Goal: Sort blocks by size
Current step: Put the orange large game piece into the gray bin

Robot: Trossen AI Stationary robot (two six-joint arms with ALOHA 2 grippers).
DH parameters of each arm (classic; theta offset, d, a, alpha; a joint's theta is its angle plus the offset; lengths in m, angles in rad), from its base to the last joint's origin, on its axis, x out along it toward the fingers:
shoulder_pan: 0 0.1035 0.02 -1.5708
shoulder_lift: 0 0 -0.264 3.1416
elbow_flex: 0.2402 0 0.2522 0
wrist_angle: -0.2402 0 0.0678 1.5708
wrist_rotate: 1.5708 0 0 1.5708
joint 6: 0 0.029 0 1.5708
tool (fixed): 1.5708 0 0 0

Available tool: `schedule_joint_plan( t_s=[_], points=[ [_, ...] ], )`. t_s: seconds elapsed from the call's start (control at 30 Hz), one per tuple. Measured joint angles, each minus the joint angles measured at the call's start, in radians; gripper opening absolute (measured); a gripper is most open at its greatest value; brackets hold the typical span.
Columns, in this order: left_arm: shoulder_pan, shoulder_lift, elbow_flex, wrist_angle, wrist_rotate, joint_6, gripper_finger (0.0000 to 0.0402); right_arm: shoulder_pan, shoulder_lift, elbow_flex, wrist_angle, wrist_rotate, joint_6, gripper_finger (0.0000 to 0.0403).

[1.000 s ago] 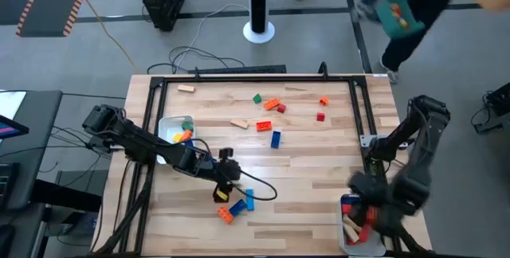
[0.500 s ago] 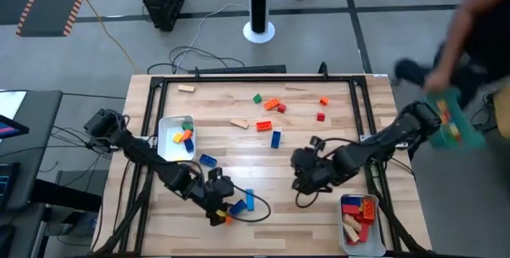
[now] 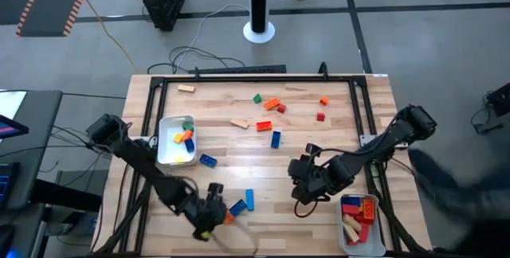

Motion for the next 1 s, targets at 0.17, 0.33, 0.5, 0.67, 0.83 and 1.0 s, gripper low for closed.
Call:
schedule_joint_plan(
  t_s=[0.17,0.33,0.5,0.67,0.83,1.0],
  points=[
    [-0.019,0.083,-0.001,-0.025,-0.039,0.084,0.0198,0.008,-0.005,-0.02,0.002,0.006,0.04,0.0183],
    [0.003,0.087,0.001,-0.019,-0.033,0.101,0.0218,0.008,-0.005,-0.035,0.013,0.008,0.069,0.0183],
    [0.022,0.088,0.0,-0.057,0.053,0.102,0.0256,0.008,-0.005,-0.035,0.025,0.008,0.071,0.0183],
    [0.036,0.088,-0.007,-0.05,0.067,0.156,0.0272,0.009,-0.005,-0.035,0.025,0.008,0.071,0.0183],
    [0.043,0.114,-0.035,-0.044,0.082,0.2,0.0265,0.021,-0.005,-0.035,0.029,0.011,0.071,0.0183],
    [0.049,0.136,-0.036,-0.005,0.091,0.227,0.0253,0.024,-0.005,-0.035,0.029,0.016,0.071,0.0183]
  ],
)
